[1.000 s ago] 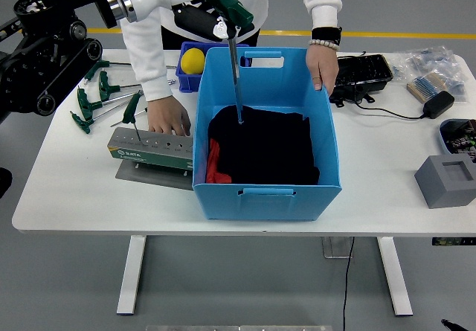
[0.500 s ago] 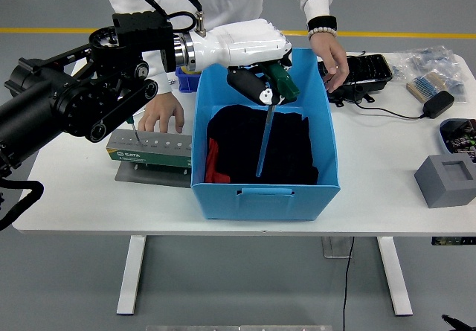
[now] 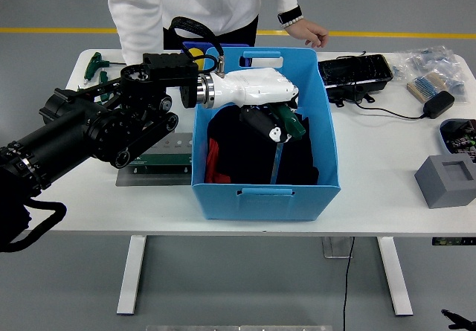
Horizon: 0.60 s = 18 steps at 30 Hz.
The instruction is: Lift tool from toolbox,place it in box,lift tool from toolbox,place it in box
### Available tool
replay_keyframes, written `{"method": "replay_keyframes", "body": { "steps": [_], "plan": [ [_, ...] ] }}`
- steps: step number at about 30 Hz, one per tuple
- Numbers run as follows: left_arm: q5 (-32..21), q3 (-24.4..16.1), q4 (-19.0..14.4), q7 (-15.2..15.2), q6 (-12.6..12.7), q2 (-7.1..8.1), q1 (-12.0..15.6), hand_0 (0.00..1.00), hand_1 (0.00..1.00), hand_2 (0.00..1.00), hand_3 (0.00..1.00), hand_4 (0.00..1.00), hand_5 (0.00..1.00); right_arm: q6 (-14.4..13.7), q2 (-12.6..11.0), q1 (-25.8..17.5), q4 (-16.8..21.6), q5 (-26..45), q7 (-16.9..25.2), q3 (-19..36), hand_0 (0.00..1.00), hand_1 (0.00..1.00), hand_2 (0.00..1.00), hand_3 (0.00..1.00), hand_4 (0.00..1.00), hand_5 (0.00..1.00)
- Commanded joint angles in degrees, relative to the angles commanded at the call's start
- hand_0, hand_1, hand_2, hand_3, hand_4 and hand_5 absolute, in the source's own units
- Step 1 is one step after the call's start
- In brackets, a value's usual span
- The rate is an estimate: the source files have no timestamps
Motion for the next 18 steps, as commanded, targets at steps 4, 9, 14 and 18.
{"method": "replay_keyframes", "body": {
  "steps": [4, 9, 14, 18],
  "plan": [
    [-0.3, 0.5, 0.8, 2.5, -3.5, -1.13, -0.2, 0.252, 0.087, 0.141, 0.201, 0.635, 0.614, 0.0, -0.1, 0.1, 0.0, -0.4, -0.1, 0.2, 0.619, 0.599, 0.668, 0.542, 0.776, 0.652],
    [0.3, 1.4, 2.8, 6.1, -6.3, -2.53, -0.7, 0.274, 0.094, 0.148, 0.235, 0.659, 0.619, 0.1, -0.1, 0.5, 0.1, -0.9, -0.3, 0.4, 0.619, 0.599, 0.668, 0.542, 0.776, 0.652],
    [0.1, 1.9, 4.3, 7.2, -7.8, -2.95, -1.1, 0.274, 0.094, 0.148, 0.235, 0.659, 0.619, 0.1, -0.2, 0.7, 0.1, -1.1, -0.4, 0.5, 0.619, 0.599, 0.668, 0.542, 0.776, 0.652],
    [0.6, 1.8, 5.1, 7.0, -7.2, -2.95, -1.3, 0.311, 0.134, 0.216, 0.359, 0.724, 0.634, 0.1, -0.2, 0.9, 0.2, -1.4, -0.4, 0.7, 0.619, 0.598, 0.668, 0.543, 0.777, 0.652]
  ]
}}
